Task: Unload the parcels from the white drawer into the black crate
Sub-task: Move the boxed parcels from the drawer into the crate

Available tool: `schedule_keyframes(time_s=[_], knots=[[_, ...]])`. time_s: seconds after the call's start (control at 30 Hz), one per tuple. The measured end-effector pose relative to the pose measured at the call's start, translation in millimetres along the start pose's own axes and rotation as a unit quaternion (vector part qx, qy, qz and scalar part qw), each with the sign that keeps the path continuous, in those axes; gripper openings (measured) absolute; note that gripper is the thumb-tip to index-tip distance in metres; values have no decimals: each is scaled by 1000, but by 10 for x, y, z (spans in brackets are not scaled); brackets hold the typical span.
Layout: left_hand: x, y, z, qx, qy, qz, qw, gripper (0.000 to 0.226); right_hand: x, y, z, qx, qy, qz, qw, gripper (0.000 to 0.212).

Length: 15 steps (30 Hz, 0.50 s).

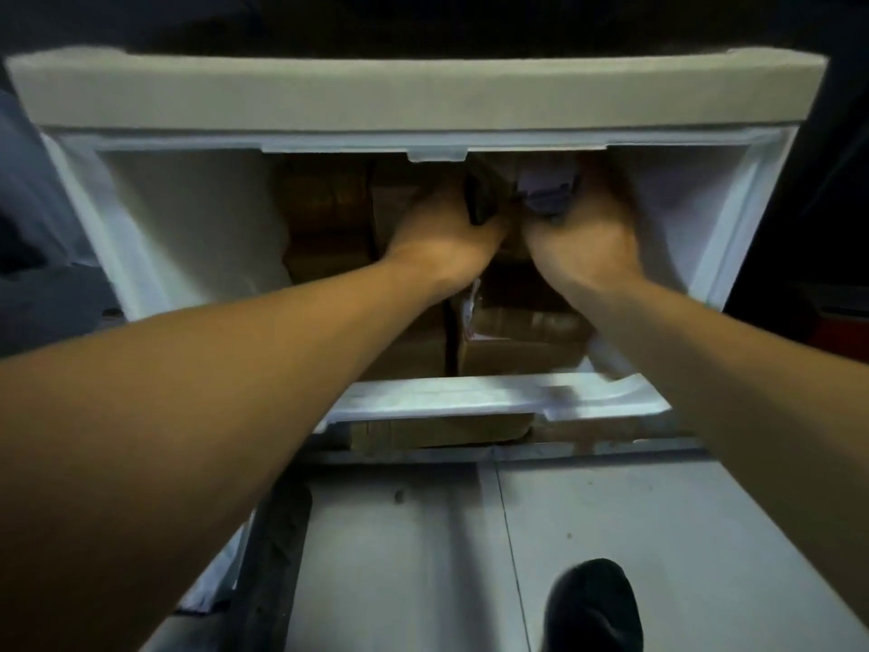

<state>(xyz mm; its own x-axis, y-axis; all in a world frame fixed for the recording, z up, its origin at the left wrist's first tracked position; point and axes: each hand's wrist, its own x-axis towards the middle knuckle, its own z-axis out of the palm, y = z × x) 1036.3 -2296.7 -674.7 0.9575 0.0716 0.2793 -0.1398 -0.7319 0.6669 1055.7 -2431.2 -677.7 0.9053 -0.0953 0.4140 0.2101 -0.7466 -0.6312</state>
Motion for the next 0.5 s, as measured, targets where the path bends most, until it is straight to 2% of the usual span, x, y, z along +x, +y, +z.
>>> schedule_keyframes(time_s=[0.17, 0.3, 0.4, 0.5], knots=[[303, 61, 124, -92, 11, -28, 995, 32, 321, -61, 132, -10, -8, 43, 999, 30], [365, 59, 153, -206, 17, -64, 976, 35, 286, -88, 161, 14, -12, 57, 998, 33], [373, 60, 177, -313, 36, -127, 940, 41, 198, -120, 195, 7, 13, 41, 999, 54], [423, 45, 182, -446, 46, -199, 871, 35, 148, -128, 192, 44, -25, 44, 998, 52]])
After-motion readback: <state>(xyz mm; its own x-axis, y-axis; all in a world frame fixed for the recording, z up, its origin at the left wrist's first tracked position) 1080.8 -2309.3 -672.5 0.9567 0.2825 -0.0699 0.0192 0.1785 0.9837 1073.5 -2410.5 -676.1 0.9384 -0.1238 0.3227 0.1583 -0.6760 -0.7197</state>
